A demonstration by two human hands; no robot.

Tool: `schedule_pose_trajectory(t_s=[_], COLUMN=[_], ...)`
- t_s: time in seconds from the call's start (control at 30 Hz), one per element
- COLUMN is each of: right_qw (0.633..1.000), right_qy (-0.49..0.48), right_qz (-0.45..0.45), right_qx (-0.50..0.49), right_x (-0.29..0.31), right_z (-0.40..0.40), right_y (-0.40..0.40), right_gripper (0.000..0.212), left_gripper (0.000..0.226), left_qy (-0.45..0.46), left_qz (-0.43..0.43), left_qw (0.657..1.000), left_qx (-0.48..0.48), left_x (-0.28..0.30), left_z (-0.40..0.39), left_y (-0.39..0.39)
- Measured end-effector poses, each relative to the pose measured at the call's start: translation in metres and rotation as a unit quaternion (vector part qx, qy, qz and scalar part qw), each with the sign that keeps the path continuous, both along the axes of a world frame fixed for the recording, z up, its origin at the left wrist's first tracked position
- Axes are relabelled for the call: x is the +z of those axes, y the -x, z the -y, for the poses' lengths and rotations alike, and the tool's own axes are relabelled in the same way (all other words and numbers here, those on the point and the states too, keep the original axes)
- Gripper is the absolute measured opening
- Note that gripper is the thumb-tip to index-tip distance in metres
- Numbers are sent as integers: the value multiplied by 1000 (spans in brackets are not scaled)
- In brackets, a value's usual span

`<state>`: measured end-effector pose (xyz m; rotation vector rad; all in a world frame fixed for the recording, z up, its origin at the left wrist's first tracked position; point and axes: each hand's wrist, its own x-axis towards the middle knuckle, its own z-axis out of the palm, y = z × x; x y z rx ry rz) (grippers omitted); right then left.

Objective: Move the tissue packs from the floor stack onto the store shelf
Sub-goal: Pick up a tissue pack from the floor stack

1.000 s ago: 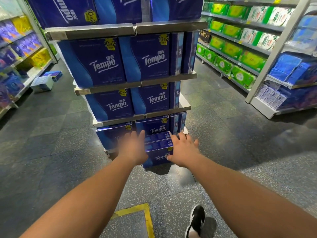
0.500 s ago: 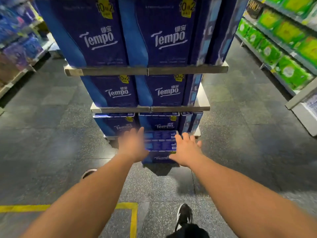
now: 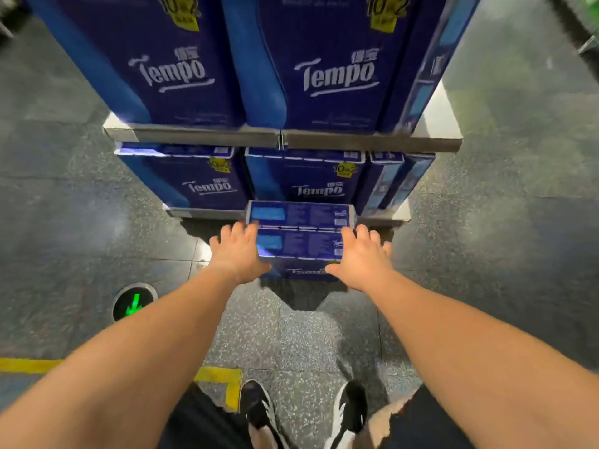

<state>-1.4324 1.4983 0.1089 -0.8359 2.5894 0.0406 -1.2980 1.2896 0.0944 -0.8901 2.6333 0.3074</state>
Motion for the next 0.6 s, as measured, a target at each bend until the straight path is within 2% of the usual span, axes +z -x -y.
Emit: schedule_pose_trajectory(t_s=[0.17, 0.27, 0.33, 0.4, 0.5, 0.6], right_qw=[999, 1000, 1000, 1000, 998, 998], right_qy=[3, 17, 16, 21, 17, -1], right_qz=[22, 17, -1, -5, -33, -20], right_qx=[-23, -4, 12, 12, 45, 61], right_x=[-149, -222, -258, -274, -271, -267], right_z=[30, 39, 38, 36, 34, 38], right_y=[27, 38, 37, 31, 31, 50], right_gripper=[106, 105, 101, 94, 88, 106], left_gripper=[112, 124, 126, 122, 121, 134], left_qy=[9, 23, 28, 34, 43, 47], left_qz=[-33, -22, -49, -70, -48, -10], left_qw=[999, 997, 996, 995, 994, 993], left_qx=[-40, -74, -71, -66, -90, -109], left_x=[-153, -232, -271, -285, -276, -268], left_z=[34, 49, 50, 48, 52, 61], left_y=[26, 34, 33, 34, 33, 36])
